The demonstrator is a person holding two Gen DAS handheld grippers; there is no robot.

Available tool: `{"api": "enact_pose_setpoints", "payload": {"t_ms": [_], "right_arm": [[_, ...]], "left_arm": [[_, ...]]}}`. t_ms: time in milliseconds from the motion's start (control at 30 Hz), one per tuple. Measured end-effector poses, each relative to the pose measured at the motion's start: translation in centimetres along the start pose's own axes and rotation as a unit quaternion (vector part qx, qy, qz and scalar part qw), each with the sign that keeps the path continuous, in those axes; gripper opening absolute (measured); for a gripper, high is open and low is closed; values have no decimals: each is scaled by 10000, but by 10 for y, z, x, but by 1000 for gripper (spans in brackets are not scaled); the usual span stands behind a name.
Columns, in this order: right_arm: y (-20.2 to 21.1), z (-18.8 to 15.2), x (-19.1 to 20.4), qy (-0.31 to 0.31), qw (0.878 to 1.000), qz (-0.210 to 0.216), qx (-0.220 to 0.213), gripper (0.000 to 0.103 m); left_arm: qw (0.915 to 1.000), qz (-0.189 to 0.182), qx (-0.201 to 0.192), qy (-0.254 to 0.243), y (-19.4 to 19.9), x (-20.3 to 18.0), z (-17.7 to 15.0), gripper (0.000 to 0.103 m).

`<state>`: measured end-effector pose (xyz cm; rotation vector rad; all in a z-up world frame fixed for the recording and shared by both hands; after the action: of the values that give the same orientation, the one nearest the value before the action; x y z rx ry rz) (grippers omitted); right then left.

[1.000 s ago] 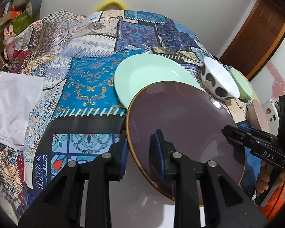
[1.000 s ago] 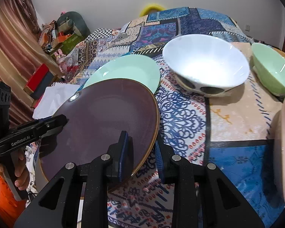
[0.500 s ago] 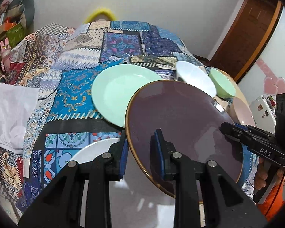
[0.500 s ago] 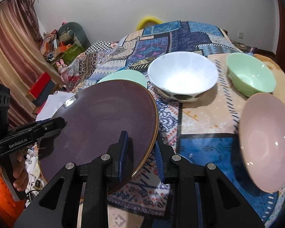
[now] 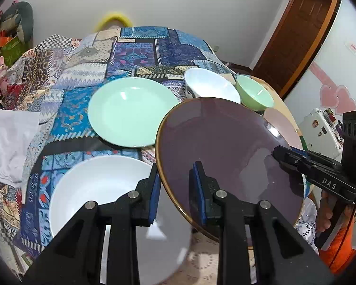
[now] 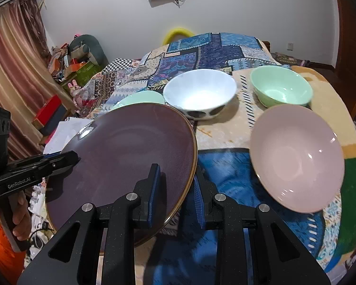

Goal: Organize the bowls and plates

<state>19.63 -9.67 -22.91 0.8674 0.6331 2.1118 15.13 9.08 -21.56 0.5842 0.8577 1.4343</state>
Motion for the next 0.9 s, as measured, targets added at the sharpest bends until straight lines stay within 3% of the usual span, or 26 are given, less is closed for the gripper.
{"api": "enact_pose_setpoints", "payload": {"t_ms": [467,900], "right_arm": [[9,-26,-31,-167,9997,-65,148,24],[-8,-45,-57,-402,9982,-100,436,24]], "left_arm": [[9995,-17,317,-94,-19,-37,-22,27],[9975,15,700,-132,-57,-47,-33,27]]}}
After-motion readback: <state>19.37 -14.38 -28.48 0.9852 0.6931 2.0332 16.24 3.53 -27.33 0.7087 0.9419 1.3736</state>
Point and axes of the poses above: each gripper's, at about its wrist camera, not at the fingertips, and y roughly against the way its jaws point, x to its left, z to its top, the point moved 5 cm from there along -y, roughly the way its jaws point, and after that the axes turned 7 degrees about z, right-handed, at the moved point
